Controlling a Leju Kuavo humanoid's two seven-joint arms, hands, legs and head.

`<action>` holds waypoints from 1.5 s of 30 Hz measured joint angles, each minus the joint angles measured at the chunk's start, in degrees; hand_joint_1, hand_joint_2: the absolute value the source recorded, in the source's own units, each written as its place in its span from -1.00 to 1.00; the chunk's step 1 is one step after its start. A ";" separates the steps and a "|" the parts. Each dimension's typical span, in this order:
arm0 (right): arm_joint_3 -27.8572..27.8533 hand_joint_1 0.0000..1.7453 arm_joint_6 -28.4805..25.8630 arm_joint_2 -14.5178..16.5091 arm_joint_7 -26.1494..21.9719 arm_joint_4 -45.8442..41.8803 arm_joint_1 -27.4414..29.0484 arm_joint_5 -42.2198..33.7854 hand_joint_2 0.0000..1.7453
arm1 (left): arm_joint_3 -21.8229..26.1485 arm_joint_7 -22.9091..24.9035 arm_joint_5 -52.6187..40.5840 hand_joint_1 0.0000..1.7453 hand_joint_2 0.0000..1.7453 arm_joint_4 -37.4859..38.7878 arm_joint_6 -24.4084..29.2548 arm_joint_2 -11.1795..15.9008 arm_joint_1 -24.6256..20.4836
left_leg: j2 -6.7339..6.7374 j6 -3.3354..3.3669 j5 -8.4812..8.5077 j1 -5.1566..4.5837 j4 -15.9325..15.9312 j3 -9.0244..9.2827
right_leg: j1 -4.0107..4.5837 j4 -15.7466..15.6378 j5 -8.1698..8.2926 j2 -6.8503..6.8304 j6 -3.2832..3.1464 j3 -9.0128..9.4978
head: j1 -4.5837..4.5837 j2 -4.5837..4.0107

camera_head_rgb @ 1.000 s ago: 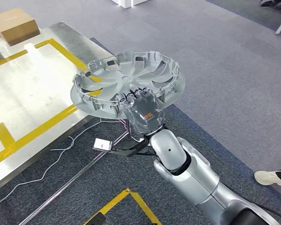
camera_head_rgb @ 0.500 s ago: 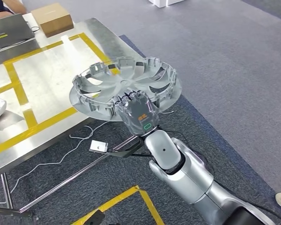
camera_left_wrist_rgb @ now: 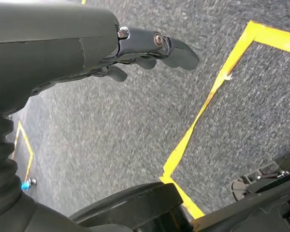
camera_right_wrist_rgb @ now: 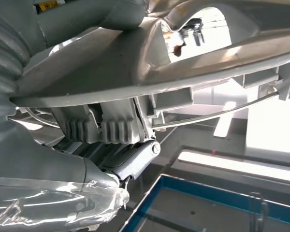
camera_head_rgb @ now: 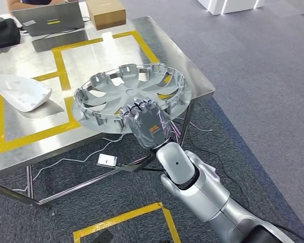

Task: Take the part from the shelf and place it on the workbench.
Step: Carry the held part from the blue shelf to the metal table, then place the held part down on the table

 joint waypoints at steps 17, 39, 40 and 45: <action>-1.21 1.00 -0.70 0.38 -2.18 1.48 0.73 0.01 1.00 | 0.02 0.01 -0.01 -1.00 1.00 0.01 0.10 0.07 -0.83 | 3.95 -2.88 -3.56 -0.02 11.47 -5.76 | -0.40 -12.40 3.85 0.21 -2.21 6.31 | -0.91 0.00; -2.79 1.00 -0.67 1.72 -4.91 7.58 3.37 0.00 1.00 | 1.16 0.52 0.07 -1.00 1.00 0.02 0.63 -0.01 0.02 | 3.63 -0.91 0.23 -0.25 -0.26 -0.17 | 0.19 -13.33 4.66 -0.58 -0.59 6.24 | -0.86 0.00; -3.27 1.00 -0.67 1.66 -4.97 8.24 4.06 0.00 1.00 | 1.23 0.57 0.09 -1.00 1.00 0.02 0.79 -0.01 0.03 | 3.64 -0.91 0.25 -0.23 -0.26 -0.17 | 0.20 -13.30 4.68 -0.58 -0.57 6.22 | -0.87 0.00; -7.67 1.00 -1.16 0.85 -5.32 11.04 6.59 0.00 1.00 | 1.50 0.85 0.16 -1.00 1.00 0.02 1.36 -0.02 0.07 | 3.64 -0.98 0.34 -0.19 -0.26 -0.16 | 0.25 -13.15 4.69 -0.55 -0.56 6.14 | -0.87 0.00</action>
